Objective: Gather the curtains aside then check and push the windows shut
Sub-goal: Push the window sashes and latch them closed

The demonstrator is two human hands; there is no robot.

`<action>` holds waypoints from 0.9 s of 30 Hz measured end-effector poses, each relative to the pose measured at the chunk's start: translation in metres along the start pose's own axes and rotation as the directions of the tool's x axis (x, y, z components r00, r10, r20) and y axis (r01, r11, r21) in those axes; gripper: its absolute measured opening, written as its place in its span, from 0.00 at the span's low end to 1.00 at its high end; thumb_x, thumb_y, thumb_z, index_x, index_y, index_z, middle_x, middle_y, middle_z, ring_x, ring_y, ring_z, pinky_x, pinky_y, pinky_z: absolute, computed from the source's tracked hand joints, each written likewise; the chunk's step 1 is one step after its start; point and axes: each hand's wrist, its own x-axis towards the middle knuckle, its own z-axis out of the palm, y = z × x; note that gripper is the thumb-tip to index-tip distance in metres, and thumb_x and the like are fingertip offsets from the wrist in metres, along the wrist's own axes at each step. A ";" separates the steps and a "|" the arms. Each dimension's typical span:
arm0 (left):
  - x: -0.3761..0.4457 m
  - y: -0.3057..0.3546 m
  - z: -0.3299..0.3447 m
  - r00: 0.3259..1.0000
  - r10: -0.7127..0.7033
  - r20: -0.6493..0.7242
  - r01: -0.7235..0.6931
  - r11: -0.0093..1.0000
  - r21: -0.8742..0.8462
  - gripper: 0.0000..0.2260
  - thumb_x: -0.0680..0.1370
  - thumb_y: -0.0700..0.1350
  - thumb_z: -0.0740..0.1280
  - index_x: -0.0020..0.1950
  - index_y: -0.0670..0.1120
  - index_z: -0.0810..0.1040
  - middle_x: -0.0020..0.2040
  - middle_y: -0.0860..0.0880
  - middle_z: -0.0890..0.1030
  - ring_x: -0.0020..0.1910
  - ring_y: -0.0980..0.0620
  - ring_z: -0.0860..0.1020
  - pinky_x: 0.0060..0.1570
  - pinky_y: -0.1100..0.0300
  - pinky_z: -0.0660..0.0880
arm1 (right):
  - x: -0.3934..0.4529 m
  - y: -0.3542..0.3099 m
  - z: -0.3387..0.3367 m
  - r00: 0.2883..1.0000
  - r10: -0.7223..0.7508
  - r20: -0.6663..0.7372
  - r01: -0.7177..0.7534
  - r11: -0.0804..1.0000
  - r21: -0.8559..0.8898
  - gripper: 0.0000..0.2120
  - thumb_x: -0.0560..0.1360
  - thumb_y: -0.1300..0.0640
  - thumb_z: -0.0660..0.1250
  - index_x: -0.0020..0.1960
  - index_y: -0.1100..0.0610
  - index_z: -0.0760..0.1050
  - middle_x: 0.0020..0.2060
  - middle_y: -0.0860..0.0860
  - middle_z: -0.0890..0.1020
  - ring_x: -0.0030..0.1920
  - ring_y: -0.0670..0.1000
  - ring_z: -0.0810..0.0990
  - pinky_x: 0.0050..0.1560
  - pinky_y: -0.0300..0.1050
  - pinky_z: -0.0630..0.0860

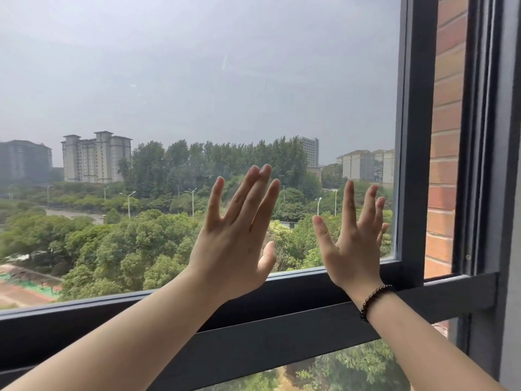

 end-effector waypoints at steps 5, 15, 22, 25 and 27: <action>0.002 0.007 -0.004 0.999 0.040 0.016 -0.040 0.999 0.000 0.40 0.72 0.55 0.65 0.78 0.40 0.53 0.79 0.42 0.50 0.78 0.45 0.48 0.74 0.38 0.46 | -0.008 -0.021 0.001 1.000 0.027 0.008 -0.028 0.998 0.061 0.37 0.74 0.33 0.50 0.77 0.42 0.39 0.77 0.52 0.37 0.76 0.54 0.35 0.74 0.65 0.41; 0.001 0.001 0.000 0.998 0.011 0.060 -0.010 1.000 -0.021 0.40 0.74 0.57 0.62 0.80 0.48 0.45 0.80 0.44 0.47 0.78 0.46 0.48 0.74 0.38 0.48 | -0.027 -0.049 -0.002 0.995 -0.053 0.088 0.038 0.986 0.164 0.35 0.74 0.40 0.54 0.77 0.40 0.42 0.77 0.48 0.37 0.76 0.49 0.34 0.75 0.63 0.44; -0.006 -0.017 -0.003 0.997 0.004 0.072 -0.010 0.996 0.094 0.32 0.78 0.62 0.55 0.79 0.49 0.53 0.80 0.46 0.50 0.78 0.48 0.51 0.74 0.42 0.50 | -0.018 -0.064 -0.014 0.995 -0.085 -0.054 0.097 0.955 0.281 0.29 0.73 0.51 0.68 0.71 0.47 0.61 0.75 0.50 0.47 0.74 0.49 0.47 0.71 0.64 0.56; -0.010 -0.029 -0.004 0.995 0.050 0.082 -0.061 0.988 0.139 0.32 0.80 0.64 0.52 0.79 0.50 0.53 0.80 0.47 0.51 0.78 0.49 0.51 0.74 0.44 0.52 | 0.000 -0.059 -0.015 0.972 -0.131 -0.197 0.172 0.963 0.208 0.27 0.73 0.50 0.64 0.71 0.52 0.64 0.75 0.56 0.49 0.75 0.54 0.48 0.70 0.64 0.53; -0.012 -0.035 -0.005 0.994 0.062 0.088 -0.075 0.985 0.157 0.32 0.80 0.64 0.52 0.79 0.50 0.53 0.80 0.47 0.51 0.78 0.49 0.52 0.74 0.45 0.53 | 0.011 -0.056 -0.010 0.974 -0.150 -0.171 0.177 0.972 0.155 0.29 0.74 0.46 0.60 0.74 0.50 0.61 0.77 0.56 0.46 0.76 0.55 0.44 0.70 0.67 0.50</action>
